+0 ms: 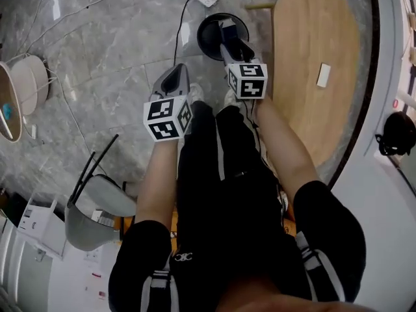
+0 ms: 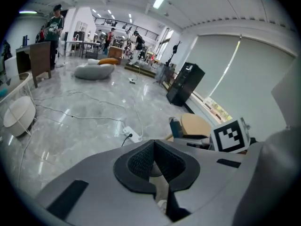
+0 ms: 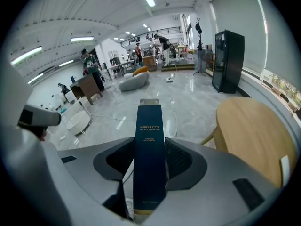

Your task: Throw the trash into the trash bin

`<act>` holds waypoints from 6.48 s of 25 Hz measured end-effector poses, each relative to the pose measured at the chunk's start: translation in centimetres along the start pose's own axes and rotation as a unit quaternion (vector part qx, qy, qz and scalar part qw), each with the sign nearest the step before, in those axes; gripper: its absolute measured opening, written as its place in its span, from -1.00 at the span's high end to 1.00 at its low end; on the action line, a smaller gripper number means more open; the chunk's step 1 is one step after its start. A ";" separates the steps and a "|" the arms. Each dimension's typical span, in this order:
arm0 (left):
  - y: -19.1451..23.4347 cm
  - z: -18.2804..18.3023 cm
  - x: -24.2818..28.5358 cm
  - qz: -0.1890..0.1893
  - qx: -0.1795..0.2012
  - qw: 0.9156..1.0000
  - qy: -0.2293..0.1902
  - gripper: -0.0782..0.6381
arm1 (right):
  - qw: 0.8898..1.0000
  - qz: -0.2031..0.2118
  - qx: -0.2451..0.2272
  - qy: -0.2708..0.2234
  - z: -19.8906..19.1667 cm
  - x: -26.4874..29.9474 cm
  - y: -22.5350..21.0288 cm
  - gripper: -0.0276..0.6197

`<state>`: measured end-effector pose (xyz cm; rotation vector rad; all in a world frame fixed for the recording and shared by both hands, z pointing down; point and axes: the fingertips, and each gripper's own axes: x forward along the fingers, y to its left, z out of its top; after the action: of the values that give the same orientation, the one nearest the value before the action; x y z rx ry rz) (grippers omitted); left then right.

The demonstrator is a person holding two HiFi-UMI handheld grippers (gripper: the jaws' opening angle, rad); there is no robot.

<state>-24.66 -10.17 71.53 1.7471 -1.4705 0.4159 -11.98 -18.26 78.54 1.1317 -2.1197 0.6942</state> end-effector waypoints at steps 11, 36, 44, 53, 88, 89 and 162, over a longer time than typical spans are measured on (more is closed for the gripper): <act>4.4 -6.4 8.3 -0.027 -0.002 0.999 0.039 0.75 | 0.991 -0.024 -0.079 0.104 -11.4 12.6 -4.2 0.33; -11.4 11.4 -1.2 -0.055 0.073 0.989 -0.116 0.75 | 0.963 -0.068 -0.006 -0.259 14.6 -16.8 -3.3 0.88; -23.6 12.6 0.0 -0.108 0.144 0.978 -0.108 0.75 | 0.934 -0.134 0.037 -0.329 14.7 -27.6 -13.2 0.88; -37.6 5.8 6.4 -0.193 0.191 0.962 -0.044 0.75 | 0.926 -0.257 0.092 -0.263 3.1 -33.2 -27.8 0.88; -39.6 -4.1 16.3 -0.185 0.232 0.953 0.056 0.75 | 0.975 -0.164 0.146 0.034 -17.5 -16.8 -39.3 0.18; -39.3 -4.2 16.3 -0.183 0.230 0.954 0.056 0.75 | 0.973 -0.166 0.151 0.043 -18.0 -16.4 -39.4 0.18; -4.0 3.4 4.8 -0.040 0.064 0.996 -0.058 0.75 | 0.990 -0.036 0.007 -0.134 4.2 -6.2 -2.9 0.88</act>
<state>-20.43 -15.91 71.24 1.9525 -1.4766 0.3798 -7.97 -19.35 71.63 1.3675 -2.2843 0.5481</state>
